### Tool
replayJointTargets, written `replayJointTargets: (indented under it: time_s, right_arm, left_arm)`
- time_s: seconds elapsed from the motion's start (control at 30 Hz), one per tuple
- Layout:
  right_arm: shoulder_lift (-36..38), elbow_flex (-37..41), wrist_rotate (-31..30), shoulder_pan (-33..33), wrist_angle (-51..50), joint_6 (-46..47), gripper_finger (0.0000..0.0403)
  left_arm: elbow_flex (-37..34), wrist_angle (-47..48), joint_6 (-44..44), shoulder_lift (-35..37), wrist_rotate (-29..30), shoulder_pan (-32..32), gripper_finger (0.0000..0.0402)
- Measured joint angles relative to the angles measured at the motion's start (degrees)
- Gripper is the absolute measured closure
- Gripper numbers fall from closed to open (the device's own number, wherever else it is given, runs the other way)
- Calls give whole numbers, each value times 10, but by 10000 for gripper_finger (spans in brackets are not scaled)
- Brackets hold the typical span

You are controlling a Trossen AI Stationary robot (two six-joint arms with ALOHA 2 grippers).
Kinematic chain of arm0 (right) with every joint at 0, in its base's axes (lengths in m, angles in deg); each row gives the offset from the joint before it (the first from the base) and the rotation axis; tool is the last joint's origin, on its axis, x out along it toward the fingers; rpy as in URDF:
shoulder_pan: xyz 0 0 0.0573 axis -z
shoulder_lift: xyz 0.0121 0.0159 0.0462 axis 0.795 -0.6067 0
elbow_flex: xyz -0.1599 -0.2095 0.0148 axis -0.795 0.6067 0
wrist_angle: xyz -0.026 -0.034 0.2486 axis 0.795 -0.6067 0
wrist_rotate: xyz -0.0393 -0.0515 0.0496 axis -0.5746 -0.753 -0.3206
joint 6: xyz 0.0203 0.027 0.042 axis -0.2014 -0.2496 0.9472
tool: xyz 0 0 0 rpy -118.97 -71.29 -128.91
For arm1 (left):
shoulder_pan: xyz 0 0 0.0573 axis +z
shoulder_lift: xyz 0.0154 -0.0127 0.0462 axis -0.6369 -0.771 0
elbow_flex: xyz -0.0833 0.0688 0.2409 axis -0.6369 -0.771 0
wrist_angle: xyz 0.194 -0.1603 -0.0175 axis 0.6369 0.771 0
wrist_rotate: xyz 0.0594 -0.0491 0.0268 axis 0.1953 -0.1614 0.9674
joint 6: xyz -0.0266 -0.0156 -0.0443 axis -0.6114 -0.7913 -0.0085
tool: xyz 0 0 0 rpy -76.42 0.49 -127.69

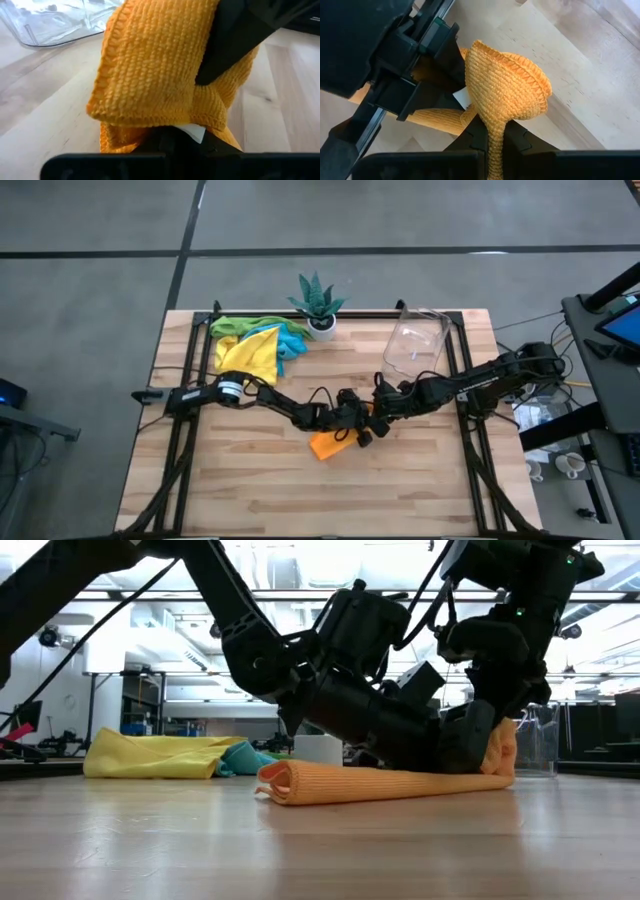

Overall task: Roll microfiber towels into tight, uniform cylinder then place into a basket
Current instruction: Roll the orange microfiber cloth

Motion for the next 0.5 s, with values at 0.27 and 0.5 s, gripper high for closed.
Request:
replayJointTargets:
  time_s: [0.27,0.5]
  right_arm:
    - [0,0,0,0,-1,-1,390]
    - [1,0,2,0,-3,-1,390]
  left_arm:
    - [-4,6,5,11,-4,-2,402]
    - [-11,23,4,34,-19,-5,402]
